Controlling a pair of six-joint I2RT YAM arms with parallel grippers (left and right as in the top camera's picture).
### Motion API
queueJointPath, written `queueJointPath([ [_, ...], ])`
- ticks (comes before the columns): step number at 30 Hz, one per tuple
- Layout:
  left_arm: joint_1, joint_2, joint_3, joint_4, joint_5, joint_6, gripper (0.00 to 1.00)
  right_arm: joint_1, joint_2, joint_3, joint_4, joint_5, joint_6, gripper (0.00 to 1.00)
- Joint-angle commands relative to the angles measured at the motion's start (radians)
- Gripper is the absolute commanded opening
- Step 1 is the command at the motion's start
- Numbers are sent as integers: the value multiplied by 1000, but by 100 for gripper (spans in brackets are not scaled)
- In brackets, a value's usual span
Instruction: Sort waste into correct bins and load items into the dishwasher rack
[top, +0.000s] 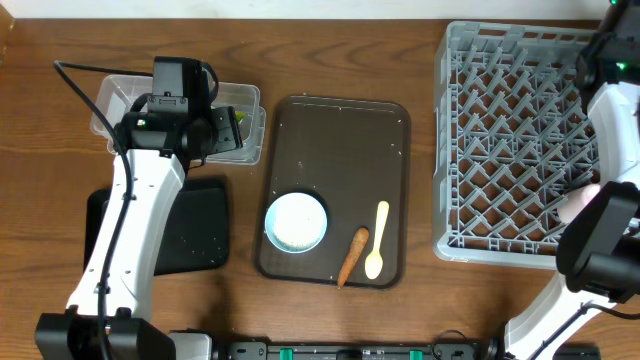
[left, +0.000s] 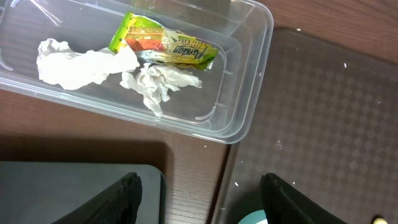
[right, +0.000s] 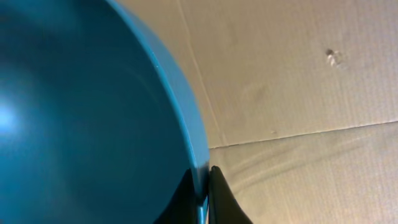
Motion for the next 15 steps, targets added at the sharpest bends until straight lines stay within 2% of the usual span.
queueJointPath([
  [1, 3, 3, 9, 4, -8, -14, 64, 18, 26, -21, -94, -52, 79, 12],
  [8, 3, 3, 9, 3, -8, -14, 64, 16, 26, -21, -290, -166, 294, 28],
  [15, 3, 3, 9, 3, -8, -14, 64, 17, 19, -21, -341, -180, 352, 32],
])
